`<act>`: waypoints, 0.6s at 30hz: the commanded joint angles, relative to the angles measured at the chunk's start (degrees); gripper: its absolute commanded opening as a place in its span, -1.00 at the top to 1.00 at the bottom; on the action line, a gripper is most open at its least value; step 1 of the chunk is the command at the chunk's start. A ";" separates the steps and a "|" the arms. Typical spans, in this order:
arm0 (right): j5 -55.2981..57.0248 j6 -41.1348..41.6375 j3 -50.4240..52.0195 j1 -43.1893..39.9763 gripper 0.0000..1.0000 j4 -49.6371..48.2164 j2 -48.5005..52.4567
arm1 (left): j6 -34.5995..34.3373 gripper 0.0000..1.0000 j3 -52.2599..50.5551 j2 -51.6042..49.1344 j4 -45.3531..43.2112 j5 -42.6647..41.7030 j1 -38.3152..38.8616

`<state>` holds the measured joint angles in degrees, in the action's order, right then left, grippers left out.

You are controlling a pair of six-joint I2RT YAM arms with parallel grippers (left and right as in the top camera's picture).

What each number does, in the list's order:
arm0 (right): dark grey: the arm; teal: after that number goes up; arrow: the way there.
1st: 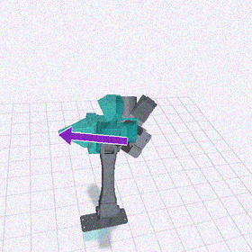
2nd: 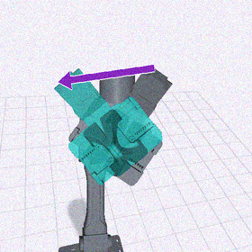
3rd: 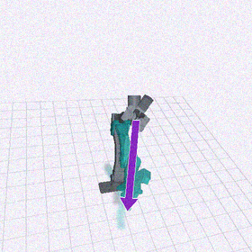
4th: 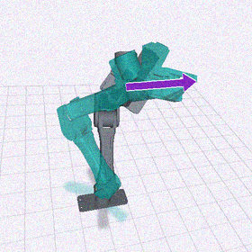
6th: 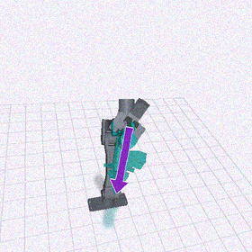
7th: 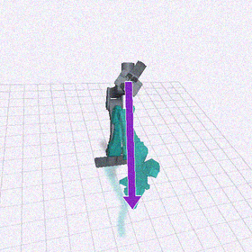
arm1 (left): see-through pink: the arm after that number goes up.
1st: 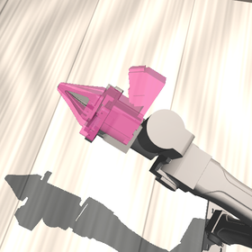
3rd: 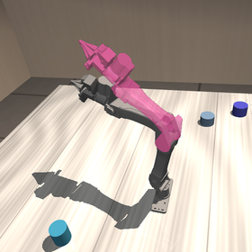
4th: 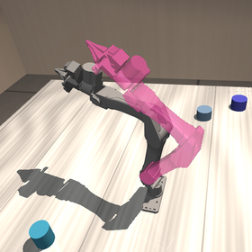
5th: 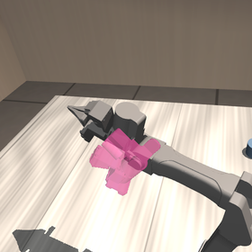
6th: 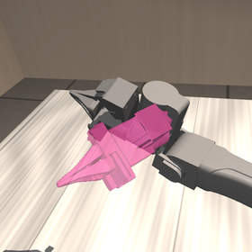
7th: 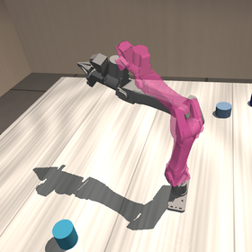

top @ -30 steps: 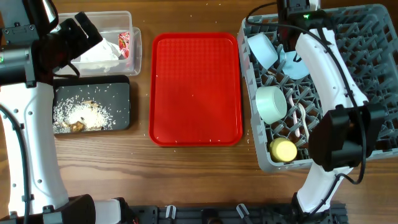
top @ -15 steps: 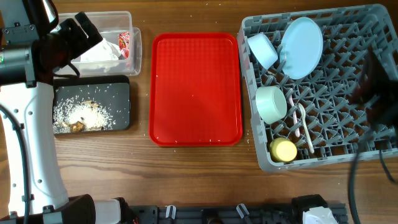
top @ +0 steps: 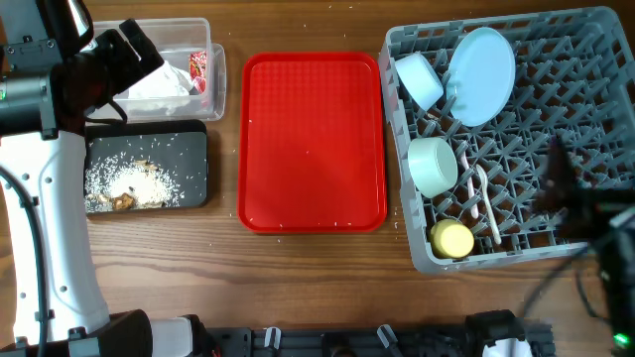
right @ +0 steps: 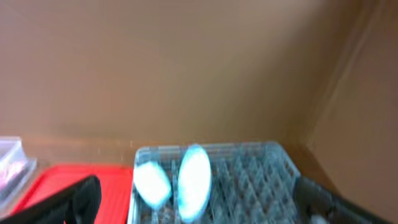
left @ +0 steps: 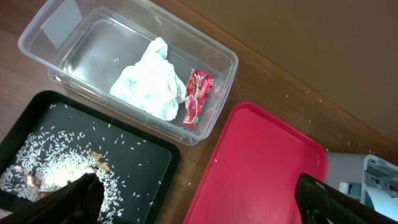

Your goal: Sort waste into correct bins and load items into the dishwasher rack

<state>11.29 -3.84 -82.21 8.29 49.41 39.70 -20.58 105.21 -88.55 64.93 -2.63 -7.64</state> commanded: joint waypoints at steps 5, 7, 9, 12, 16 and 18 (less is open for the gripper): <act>-16.85 -2.14 40.39 -4.09 -1.00 -29.66 -17.42 | 0.87 -1.00 -0.31 0.04 -0.11 0.76 -0.42; -19.65 -1.99 49.92 -5.07 -0.99 -38.73 -20.90 | 0.87 -1.00 -0.31 0.04 -0.11 0.76 -0.42; -22.01 -1.99 57.51 -5.55 -1.00 -45.72 -24.04 | 0.85 -1.00 -0.31 0.04 -0.11 0.76 -0.42; -23.06 -1.70 66.99 -5.60 -1.00 -51.60 -29.75 | 0.87 -1.00 -0.31 0.04 -0.13 0.76 -0.42; -23.06 -1.73 72.98 -5.60 -0.99 -51.98 -35.21 | 0.87 -1.00 -0.31 0.04 -0.11 0.76 -0.42; -23.06 -1.75 75.91 -5.60 -1.00 -52.17 -38.27 | 0.87 -1.00 -0.31 0.04 -0.11 0.76 -0.42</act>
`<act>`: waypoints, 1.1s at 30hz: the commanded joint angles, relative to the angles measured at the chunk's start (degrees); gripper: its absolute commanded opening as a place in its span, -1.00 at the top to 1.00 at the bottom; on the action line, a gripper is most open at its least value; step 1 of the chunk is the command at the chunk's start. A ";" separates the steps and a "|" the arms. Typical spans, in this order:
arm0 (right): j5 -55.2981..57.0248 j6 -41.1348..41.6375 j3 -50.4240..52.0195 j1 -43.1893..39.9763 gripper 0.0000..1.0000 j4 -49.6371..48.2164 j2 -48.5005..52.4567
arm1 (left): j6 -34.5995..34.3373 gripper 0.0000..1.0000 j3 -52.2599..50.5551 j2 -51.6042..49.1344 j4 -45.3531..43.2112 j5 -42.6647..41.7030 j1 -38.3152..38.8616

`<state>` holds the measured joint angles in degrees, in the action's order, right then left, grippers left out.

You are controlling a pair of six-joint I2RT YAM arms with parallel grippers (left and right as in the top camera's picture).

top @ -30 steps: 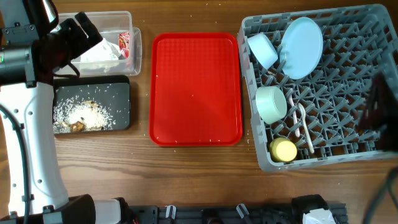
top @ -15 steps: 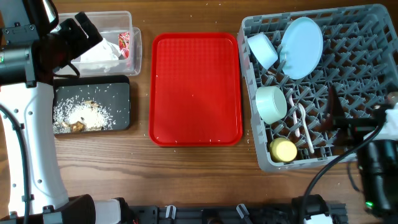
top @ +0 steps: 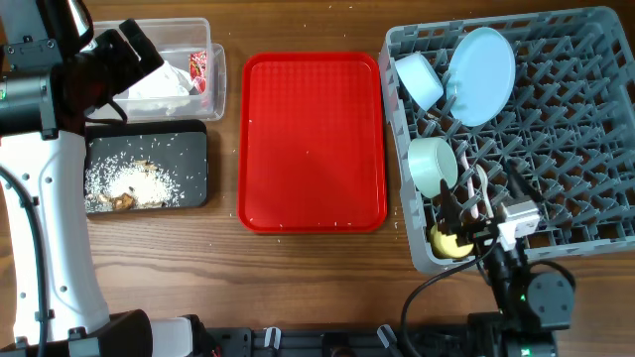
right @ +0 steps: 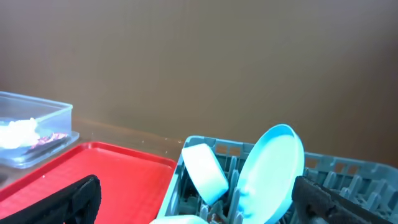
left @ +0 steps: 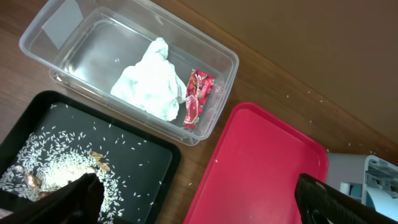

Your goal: Sort waste into correct bins and load items into the dishwasher rack

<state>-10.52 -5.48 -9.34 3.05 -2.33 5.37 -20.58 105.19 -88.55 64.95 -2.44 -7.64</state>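
Note:
The red tray (top: 313, 139) lies bare at the table's middle. A clear bin (left: 219, 53) holds a white tissue (left: 149, 81) and a red wrapper (left: 194, 98). Below it, a black tray (left: 149, 158) carries rice and food scraps. The grey dishwasher rack (top: 585, 119) holds a blue plate (right: 267, 171), a pale cup (right: 205, 171), a green bowl (top: 433, 164), a yellow cup (top: 451, 239) and pale utensils (top: 483, 203). My left gripper (left: 199, 205) is open above the bins. My right gripper (right: 199, 208) is open, low at the rack's front, facing the plate.
Stray rice grains dot the wood around the red tray and the black tray. The rack's right half (top: 575, 169) has bare tines. The right arm's cable (top: 427, 288) loops over the table's front edge.
My right arm has moved from the rack's right side to its front edge near the yellow cup, and its view is now lower and closer to the plate. The left arm has not moved.

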 commanded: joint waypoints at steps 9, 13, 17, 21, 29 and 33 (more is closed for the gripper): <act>-4.39 -0.57 9.05 -0.31 -0.99 1.07 -5.20 | 0.87 -1.00 -0.28 0.04 -0.13 0.57 -0.42; -4.22 -0.52 9.05 -0.31 -0.99 1.05 -5.20 | 0.87 -1.00 -0.28 0.04 -0.13 0.57 -0.42; -4.22 -0.55 9.05 -0.28 -0.99 1.07 -5.20 | 0.87 -1.00 -0.28 0.04 -0.13 0.57 -0.42; -4.22 -0.55 9.05 -0.28 -1.00 1.07 -5.20 | 0.85 -1.00 -0.28 0.04 -0.13 0.57 -0.42; -4.22 -0.55 9.05 -0.28 -0.99 1.07 -5.18 | 0.87 -1.00 -0.28 0.04 -0.13 0.55 -0.42; -4.22 -0.52 9.05 -0.28 -1.00 1.07 -5.16 | 0.87 -1.00 -0.28 0.04 -0.13 0.57 -0.42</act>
